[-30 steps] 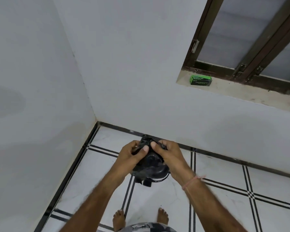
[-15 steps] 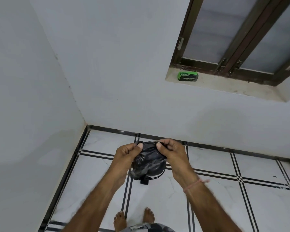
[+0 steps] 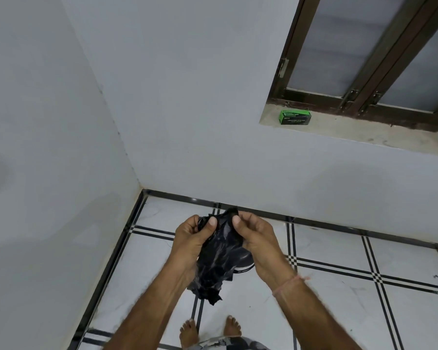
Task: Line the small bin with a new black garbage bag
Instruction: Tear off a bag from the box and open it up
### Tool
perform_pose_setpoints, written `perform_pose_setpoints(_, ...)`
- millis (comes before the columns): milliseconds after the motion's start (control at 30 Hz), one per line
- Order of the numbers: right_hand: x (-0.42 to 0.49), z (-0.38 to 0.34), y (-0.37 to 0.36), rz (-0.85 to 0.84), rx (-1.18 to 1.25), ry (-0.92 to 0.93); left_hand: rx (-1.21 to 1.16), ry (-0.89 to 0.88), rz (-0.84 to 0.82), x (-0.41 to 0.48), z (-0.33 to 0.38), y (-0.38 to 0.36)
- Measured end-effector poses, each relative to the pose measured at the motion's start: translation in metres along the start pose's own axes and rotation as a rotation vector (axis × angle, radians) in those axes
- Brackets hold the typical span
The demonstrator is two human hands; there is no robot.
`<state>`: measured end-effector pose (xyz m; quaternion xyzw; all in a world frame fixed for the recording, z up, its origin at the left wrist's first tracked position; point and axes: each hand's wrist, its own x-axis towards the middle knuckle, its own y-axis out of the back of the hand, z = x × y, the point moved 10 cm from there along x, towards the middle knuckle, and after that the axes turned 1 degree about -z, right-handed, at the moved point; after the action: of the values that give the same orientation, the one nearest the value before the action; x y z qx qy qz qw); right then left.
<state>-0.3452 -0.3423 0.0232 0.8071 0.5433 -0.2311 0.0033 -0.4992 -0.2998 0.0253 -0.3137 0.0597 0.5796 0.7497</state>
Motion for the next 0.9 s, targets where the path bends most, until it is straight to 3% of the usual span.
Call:
perform_pose_setpoints(67, -0.007, -0.012, 0.016, 0.225, -0.271, 0.158, 0.02, -0.001, 0.026, 0.001, -0.002, 0.003)
perform_pose_setpoints(133, -0.011, -0.022, 0.008, 0.2, -0.314, 0.269, 0.005, 0.004, 0.041, 0.003, -0.006, 0.003)
perform_pose_setpoints(233, -0.01, -0.01, -0.021, -0.027, -0.126, 0.131, -0.103, 0.046, 0.0, 0.002, -0.009, -0.011)
perform_pose_setpoints(300, -0.008, -0.001, -0.028, -0.045, -0.036, 0.048, -0.179, 0.081, -0.048, 0.0, -0.01, -0.021)
perform_pose_setpoints(567, -0.004, 0.008, -0.014, 0.098, 0.158, -0.056, -0.174, 0.058, -0.028, 0.003, -0.013, -0.013)
perform_pose_setpoints(700, 0.004, 0.017, 0.022, 0.323, 0.204, -0.178, -0.152, 0.005, 0.061, 0.013, -0.012, 0.021)
perform_pose_setpoints(800, 0.009, 0.026, 0.033, 0.421, 0.316, -0.227, -0.036, 0.011, -0.005, 0.015, -0.018, 0.028)
perform_pose_setpoints(900, 0.011, 0.026, 0.029, 0.378, 0.236, -0.211, 0.132, 0.004, -0.086, 0.015, -0.019, 0.03)
